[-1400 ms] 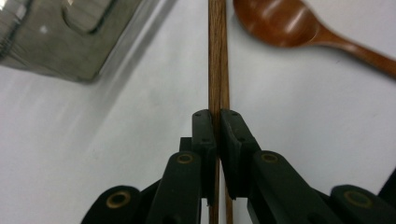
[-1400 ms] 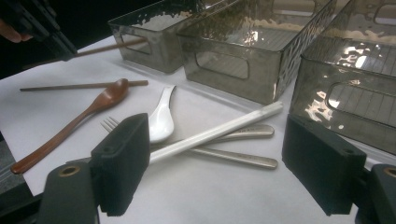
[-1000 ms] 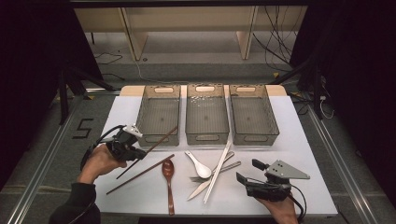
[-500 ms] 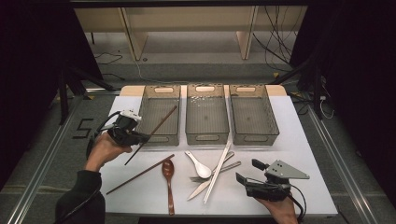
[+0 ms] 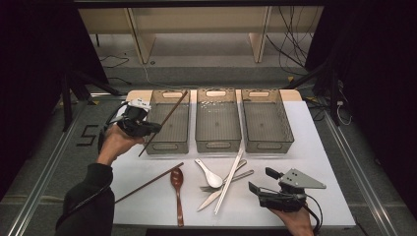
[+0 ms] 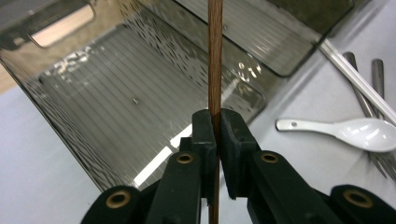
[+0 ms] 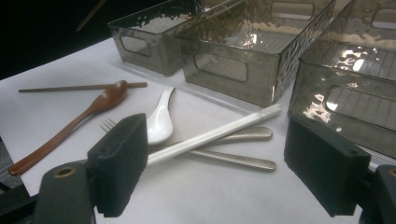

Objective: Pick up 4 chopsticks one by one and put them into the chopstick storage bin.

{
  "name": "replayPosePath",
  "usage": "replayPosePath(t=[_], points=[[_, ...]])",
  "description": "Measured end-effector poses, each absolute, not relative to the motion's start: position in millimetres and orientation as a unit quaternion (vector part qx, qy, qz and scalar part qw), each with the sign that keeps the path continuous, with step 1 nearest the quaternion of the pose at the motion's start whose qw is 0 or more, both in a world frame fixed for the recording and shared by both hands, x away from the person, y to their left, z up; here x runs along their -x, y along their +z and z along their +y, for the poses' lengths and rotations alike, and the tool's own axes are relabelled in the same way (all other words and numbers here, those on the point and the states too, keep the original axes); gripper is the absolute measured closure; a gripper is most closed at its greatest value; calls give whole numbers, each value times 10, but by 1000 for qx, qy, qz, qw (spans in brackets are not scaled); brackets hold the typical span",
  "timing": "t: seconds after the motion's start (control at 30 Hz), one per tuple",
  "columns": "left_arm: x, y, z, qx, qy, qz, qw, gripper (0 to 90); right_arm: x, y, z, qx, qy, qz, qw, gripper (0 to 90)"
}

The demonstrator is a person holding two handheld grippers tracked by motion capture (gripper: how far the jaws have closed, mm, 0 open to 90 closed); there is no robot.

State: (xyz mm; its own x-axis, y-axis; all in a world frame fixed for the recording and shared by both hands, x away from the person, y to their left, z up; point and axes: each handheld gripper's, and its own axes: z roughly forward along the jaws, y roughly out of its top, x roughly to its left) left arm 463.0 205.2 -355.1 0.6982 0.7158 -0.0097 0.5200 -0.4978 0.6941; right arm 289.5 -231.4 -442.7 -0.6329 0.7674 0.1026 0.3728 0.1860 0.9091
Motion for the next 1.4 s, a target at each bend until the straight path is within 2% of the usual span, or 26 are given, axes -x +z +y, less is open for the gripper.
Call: replayPosePath(t=[0.3, 0.8, 1.4], points=[[-4894, -3445, 1972, -844, 167, 361, 358, 842, -2894, -4425, -2320, -383, 512, 744, 193, 226], [-5155, -3556, 1983, -830, 189, 388, 353, 841, -2894, -4428, -2311, -381, 511, 746, 192, 227], [-5178, -3796, 1986, -826, 184, 407, 344, 840, -2894, -4432, -2302, -380, 509, 748, 191, 229]])
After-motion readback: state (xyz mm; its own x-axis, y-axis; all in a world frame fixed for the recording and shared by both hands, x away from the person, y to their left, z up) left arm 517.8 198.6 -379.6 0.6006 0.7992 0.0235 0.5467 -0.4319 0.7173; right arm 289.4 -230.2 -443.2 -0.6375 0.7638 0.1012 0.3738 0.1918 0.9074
